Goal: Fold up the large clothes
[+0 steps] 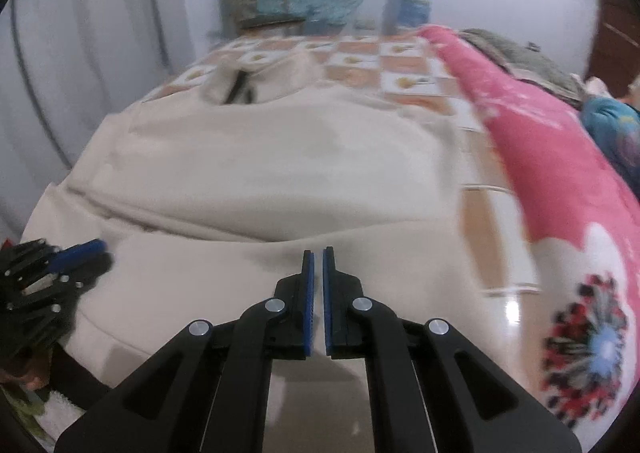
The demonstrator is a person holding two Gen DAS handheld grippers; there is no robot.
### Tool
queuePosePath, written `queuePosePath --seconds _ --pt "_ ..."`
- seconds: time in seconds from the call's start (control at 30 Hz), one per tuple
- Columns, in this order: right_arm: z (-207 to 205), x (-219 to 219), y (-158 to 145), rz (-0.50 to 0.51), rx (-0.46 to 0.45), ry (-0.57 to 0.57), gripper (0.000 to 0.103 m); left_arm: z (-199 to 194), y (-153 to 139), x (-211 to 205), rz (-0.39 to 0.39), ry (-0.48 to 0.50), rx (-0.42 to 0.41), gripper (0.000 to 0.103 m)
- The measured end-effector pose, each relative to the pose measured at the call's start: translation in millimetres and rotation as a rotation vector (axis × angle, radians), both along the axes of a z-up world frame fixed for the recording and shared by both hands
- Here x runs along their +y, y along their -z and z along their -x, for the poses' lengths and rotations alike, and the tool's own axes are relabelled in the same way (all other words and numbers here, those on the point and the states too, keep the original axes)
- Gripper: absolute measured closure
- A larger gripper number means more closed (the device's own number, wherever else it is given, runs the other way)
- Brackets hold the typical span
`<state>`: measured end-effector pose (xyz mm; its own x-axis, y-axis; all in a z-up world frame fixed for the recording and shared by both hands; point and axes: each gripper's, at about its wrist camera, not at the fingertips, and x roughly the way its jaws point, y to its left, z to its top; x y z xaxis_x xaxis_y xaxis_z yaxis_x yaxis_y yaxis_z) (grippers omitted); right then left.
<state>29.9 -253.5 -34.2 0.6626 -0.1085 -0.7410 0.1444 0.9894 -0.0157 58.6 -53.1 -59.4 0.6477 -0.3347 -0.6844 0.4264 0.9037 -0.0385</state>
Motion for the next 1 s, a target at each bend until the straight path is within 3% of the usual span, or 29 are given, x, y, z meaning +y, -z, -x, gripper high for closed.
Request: queuePosePath --seconds 0.1,0.17,0.33,0.47,0.6,0.7,0.8,0.87,1.0 --pt "-3 -27 13 0.046 0.059 0.11 0.1 -6 1 2 0.029 0.001 0.017 0.089" --pt "-3 -42 18 -0.036 0.043 0.119 0.103 -4 1 2 0.033 -0.001 0.018 0.089" --pt "2 -25 6 0.038 0.051 0.134 0.102 -4 3 2 0.028 -0.002 0.015 0.089" --pt "25 -22 -5 0.031 0.02 0.125 0.096 -5 2 3 0.037 0.005 0.021 0.089" --pt "34 -37 20 -0.018 0.098 0.178 0.093 -6 2 5 0.049 0.007 0.024 0.089" --pt "38 -37 13 -0.043 0.078 0.194 0.093 -6 1 5 0.049 0.007 0.031 0.089" --pt "44 -19 -4 -0.008 0.034 0.139 0.083 -7 0 6 0.049 0.009 0.036 0.089" --pt "49 0 -13 -0.04 0.002 0.048 0.066 -7 0 6 0.054 0.006 0.04 0.089" --pt "51 38 -6 -0.045 0.018 -0.095 0.058 -8 0 5 0.058 -0.004 0.045 0.089"
